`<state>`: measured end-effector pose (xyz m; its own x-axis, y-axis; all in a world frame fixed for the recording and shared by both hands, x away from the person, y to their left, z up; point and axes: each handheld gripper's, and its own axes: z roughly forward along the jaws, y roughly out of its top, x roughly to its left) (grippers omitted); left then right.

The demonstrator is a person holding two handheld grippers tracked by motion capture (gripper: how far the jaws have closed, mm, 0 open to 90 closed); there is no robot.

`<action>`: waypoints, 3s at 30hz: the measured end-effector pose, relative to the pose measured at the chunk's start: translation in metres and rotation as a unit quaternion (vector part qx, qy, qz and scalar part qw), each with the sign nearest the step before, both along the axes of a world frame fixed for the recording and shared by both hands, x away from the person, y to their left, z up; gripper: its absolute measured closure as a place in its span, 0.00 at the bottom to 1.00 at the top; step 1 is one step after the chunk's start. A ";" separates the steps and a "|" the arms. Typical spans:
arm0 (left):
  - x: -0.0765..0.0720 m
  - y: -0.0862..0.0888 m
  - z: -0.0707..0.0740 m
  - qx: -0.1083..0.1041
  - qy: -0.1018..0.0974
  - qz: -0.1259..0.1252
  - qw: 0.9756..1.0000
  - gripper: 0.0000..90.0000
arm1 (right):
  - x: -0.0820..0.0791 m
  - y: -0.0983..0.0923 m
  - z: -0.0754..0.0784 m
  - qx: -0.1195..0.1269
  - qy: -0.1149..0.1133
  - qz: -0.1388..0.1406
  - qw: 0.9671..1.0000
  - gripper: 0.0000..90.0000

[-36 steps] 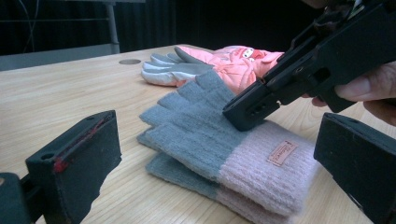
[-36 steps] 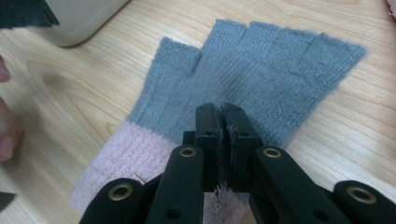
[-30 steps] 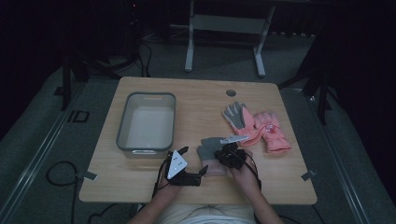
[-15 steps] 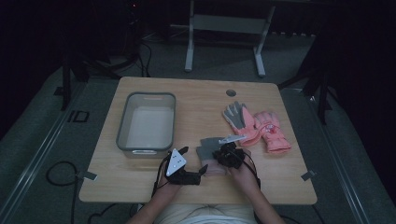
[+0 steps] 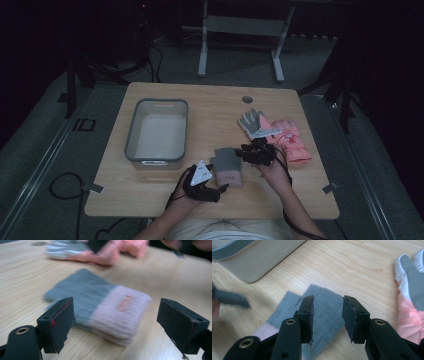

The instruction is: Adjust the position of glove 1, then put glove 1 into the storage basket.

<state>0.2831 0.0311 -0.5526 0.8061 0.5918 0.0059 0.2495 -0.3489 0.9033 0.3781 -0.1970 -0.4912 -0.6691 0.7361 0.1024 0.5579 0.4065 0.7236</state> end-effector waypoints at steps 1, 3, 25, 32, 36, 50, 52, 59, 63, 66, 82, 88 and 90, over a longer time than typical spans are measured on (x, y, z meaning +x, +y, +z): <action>-0.001 -0.001 0.000 -0.003 -0.011 -0.012 1.000 0.16 | 0.005 -0.001 0.000 0.001 0.008 0.000 1.000 0.68; 0.001 -0.005 0.000 0.004 -0.009 -0.018 1.000 0.19 | 0.014 0.000 -0.003 -0.006 0.018 0.002 1.000 0.67; 0.012 -0.030 -0.015 0.188 -0.086 -0.080 0.975 0.46 | 0.040 0.016 -0.056 -0.030 0.062 -0.021 0.997 0.33; 0.028 -0.018 -0.003 0.125 -0.008 -0.082 0.989 0.71 | 0.042 0.014 -0.056 0.012 0.099 0.017 0.995 0.69; 0.029 -0.019 0.004 0.124 0.000 -0.082 0.989 0.76 | 0.045 0.012 -0.051 0.053 0.143 0.018 0.988 0.77; 0.042 -0.004 0.061 0.128 -0.016 -0.099 0.987 0.78 | 0.043 0.017 0.001 0.056 0.088 0.019 0.994 0.78; 0.045 -0.001 0.069 0.132 -0.015 -0.103 0.986 0.78 | 0.044 0.019 0.008 0.058 0.084 0.018 0.995 0.78; 0.051 0.004 0.080 0.137 -0.004 -0.116 0.984 0.78 | 0.044 0.024 0.017 0.056 0.073 0.018 0.996 0.79; 0.051 0.009 0.083 0.133 0.000 -0.116 0.984 0.78 | 0.045 0.028 0.019 0.057 0.074 0.023 0.995 0.79; 0.053 0.013 0.087 0.136 0.000 -0.115 0.984 0.78 | 0.046 0.031 0.022 0.058 0.071 0.025 0.995 0.79; 0.059 0.051 0.124 0.185 -0.024 -0.096 0.978 0.78 | 0.062 0.078 0.054 0.075 0.047 0.051 0.995 0.79; 0.068 0.075 0.136 0.202 -0.023 -0.085 0.975 0.78 | 0.072 0.108 0.066 0.075 0.036 0.062 0.995 0.79; 0.070 0.083 0.137 0.203 -0.018 -0.080 0.976 0.78 | 0.077 0.117 0.067 0.078 0.036 0.065 0.994 0.79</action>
